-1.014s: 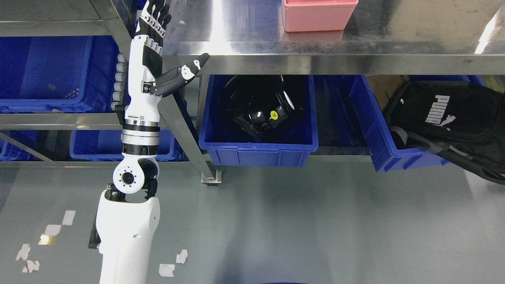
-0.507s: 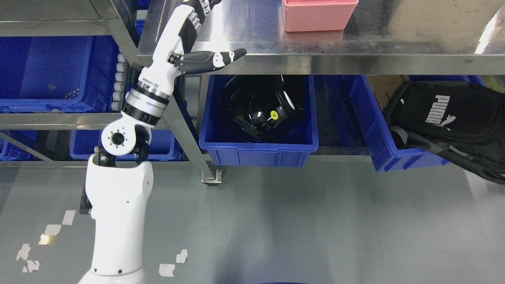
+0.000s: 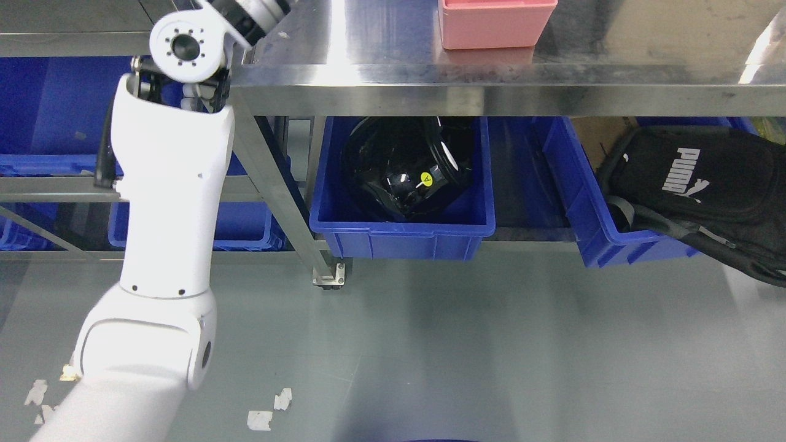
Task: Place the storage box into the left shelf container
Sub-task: 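Raise the left hand up toward the pink box on the shelf top, then grasp the pink box's edge with the left hand fingers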
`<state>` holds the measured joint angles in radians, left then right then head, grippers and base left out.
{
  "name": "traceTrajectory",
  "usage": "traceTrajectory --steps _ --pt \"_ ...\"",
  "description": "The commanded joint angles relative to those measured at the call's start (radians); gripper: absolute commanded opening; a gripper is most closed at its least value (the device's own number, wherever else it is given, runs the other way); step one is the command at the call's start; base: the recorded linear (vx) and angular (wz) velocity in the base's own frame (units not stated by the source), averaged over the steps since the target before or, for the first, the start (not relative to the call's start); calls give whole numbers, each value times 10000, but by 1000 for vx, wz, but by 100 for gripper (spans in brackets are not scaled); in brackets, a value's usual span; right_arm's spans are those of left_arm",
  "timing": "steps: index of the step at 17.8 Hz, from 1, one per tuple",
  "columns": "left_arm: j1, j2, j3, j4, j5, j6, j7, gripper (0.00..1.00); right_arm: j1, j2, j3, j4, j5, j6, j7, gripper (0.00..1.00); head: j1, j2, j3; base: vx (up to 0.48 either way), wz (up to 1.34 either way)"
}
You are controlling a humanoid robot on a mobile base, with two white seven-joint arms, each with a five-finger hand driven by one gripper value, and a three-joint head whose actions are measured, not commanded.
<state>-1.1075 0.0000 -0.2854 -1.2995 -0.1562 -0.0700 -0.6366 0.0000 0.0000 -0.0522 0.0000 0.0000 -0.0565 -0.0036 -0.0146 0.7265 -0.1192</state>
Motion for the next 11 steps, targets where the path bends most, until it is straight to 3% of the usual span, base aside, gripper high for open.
traceTrajectory --steps 1,3,11 --pt "-1872 175 -3187 3745 -555 344 -352 99 -46 -175 0 -175 -215 75 6 100 0 0 0 0 0" --pt "-1872 175 -3297 3745 -540 1018 -536 99 -46 -175 0 -175 -215 59 6 100 0 0 0 0 0" --pt "-1887 175 -3726 3669 -448 1052 -583 98 -46 -175 0 -175 -215 75 6 100 0 0 0 0 0"
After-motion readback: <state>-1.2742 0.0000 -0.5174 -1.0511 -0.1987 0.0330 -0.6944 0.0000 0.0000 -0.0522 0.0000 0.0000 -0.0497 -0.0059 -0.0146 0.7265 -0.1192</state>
